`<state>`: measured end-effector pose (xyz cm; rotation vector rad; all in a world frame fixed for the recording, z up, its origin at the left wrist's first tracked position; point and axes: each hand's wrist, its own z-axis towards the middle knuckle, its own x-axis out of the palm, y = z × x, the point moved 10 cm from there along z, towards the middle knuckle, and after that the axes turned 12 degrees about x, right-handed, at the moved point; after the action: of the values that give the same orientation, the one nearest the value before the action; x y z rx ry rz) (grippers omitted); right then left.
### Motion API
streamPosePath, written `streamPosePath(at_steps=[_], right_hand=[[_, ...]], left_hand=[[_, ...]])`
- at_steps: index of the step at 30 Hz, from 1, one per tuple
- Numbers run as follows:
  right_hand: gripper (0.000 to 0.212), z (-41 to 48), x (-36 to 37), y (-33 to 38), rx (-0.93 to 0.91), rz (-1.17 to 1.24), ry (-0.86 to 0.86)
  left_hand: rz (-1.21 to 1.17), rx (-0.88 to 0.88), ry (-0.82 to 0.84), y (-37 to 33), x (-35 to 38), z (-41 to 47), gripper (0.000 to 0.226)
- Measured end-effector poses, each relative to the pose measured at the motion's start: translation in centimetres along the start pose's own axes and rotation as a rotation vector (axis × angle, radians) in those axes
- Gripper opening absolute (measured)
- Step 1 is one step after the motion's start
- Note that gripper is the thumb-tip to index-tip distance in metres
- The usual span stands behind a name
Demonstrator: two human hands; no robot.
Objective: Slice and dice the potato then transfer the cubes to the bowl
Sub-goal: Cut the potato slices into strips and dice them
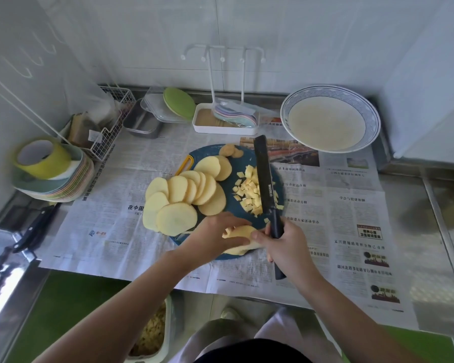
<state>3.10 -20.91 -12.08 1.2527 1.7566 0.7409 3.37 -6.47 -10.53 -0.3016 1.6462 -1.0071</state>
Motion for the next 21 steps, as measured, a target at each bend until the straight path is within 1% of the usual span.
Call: streamPosePath(at_steps=[2,4,5,7,9,11,13,15,17,19,21], right_hand=[[0.025,-0.1,0.4,0.1,-0.028,-0.034,0.019],[0.015,-0.4,0.3,0.1,-0.050,-0.043,0.038],[0.013,-0.5,0.1,-0.1,-0.055,-0.041,0.044],[0.017,-0.7,-0.6,-0.6,-0.058,-0.051,0.043],[0.026,-0.7,-1.3,-1.3,-0.041,-0.067,0.043],[0.028,-0.6,-2.0,-2.0,-0.022,-0.082,0.041],[0.025,-0.7,-2.4,-2.2,-0.029,-0.095,0.034],[0.025,-0.7,-2.6,-2.1,-0.048,-0.101,0.026],[0.026,-0.7,-2.6,-2.0,-0.061,-0.103,0.026],[0.026,-0.8,-2.3,-2.0,-0.069,-0.116,0.032],[0.027,-1.0,-2.0,-2.1,-0.075,-0.134,0.042]], left_hand=[[-0.053,-0.049,-0.038,0.8,-0.5,0.0,0.026],[-0.077,-0.119,-0.044,1.7,-1.1,-0.2,0.023],[-0.072,-0.148,-0.018,2.1,-1.2,-0.2,0.023],[-0.053,-0.202,0.051,2.8,-0.9,-0.4,0.019],[-0.125,-0.305,0.059,3.7,-0.6,-1.0,0.014],[-0.354,-0.486,-0.036,5.0,-0.2,-2.3,0.015],[-0.618,-0.662,-0.218,6.0,0.4,-4.1,0.017],[-0.771,-0.776,-0.388,6.9,0.8,-5.8,0.021],[-0.904,-0.848,-0.506,7.2,1.8,-7.2,0.026],[-0.939,-0.897,-0.558,7.2,2.8,-8.1,0.030],[-0.856,-0.912,-0.549,7.0,3.4,-8.5,0.030]])
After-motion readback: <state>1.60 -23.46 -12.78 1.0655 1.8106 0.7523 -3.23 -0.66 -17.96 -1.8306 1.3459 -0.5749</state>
